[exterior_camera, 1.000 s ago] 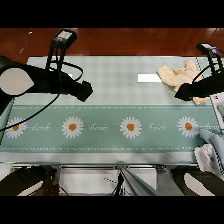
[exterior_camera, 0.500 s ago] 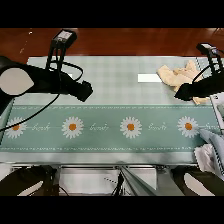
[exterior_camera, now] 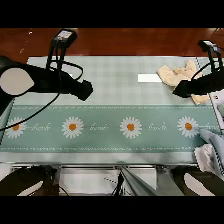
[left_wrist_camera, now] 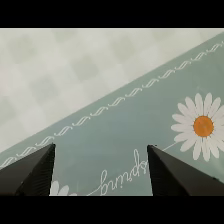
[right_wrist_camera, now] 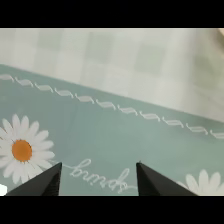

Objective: Fold the shirts.

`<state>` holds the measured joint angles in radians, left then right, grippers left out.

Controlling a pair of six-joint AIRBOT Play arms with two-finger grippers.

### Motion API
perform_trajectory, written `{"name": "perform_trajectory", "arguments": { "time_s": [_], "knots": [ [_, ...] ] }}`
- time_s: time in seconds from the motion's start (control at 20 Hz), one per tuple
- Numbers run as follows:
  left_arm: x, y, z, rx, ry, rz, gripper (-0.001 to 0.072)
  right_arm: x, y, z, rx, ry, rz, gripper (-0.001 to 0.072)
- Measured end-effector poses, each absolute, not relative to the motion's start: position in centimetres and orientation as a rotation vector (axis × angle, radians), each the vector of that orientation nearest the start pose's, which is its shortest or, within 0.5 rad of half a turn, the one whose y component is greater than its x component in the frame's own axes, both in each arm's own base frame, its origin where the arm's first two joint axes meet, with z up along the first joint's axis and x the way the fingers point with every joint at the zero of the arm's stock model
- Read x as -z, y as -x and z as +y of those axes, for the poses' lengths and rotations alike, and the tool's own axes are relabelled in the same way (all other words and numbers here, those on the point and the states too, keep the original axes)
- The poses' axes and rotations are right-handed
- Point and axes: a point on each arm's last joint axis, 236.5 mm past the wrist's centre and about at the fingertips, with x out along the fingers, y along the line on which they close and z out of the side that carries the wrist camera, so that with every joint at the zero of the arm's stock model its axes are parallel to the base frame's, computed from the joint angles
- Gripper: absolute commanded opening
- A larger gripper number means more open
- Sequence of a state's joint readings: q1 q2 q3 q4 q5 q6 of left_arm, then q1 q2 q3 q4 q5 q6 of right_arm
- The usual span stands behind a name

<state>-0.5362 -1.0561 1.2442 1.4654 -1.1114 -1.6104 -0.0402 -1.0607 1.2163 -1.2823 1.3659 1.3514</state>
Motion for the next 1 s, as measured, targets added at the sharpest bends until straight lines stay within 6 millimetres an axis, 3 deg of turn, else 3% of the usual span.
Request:
{"name": "perform_trajectory", "arguments": {
  "time_s": [0.2, 0.3, 0.5, 0.65, 0.8, 1.0],
  "knots": [
    [-13.3, -33.4, -22.4, 0.544, -0.12, 0.918, 0.071, -10.9, -35.4, 5.5, -0.306, -0.064, 1.09, 0.0539],
    [-13.1, -33.6, -22.5, 0.543, -0.121, 0.92, 0.071, -11.5, -37.1, 4.3, -0.264, -0.019, 1.016, 0.0535],
    [-12.8, -33.8, -22.6, 0.542, -0.121, 0.924, 0.071, -14.1, -42.4, -1.0, -0.059, 0.124, 0.79, 0.0536],
    [-12.4, -34.0, -22.7, 0.541, -0.123, 0.933, 0.0709, -15.2, -46.2, -5.7, 0.127, 0.098, 0.65, 0.0537],
    [-12.1, -34.0, -22.7, 0.54, -0.125, 0.939, 0.0709, -11.3, -48.2, -9.8, 0.267, -0.085, 0.667, 0.0554],
    [-12.0, -34.0, -22.8, 0.539, -0.126, 0.942, 0.0709, -2.4, -48.3, -13.1, 0.388, -0.364, 0.82, 0.0554]
  ]
}}
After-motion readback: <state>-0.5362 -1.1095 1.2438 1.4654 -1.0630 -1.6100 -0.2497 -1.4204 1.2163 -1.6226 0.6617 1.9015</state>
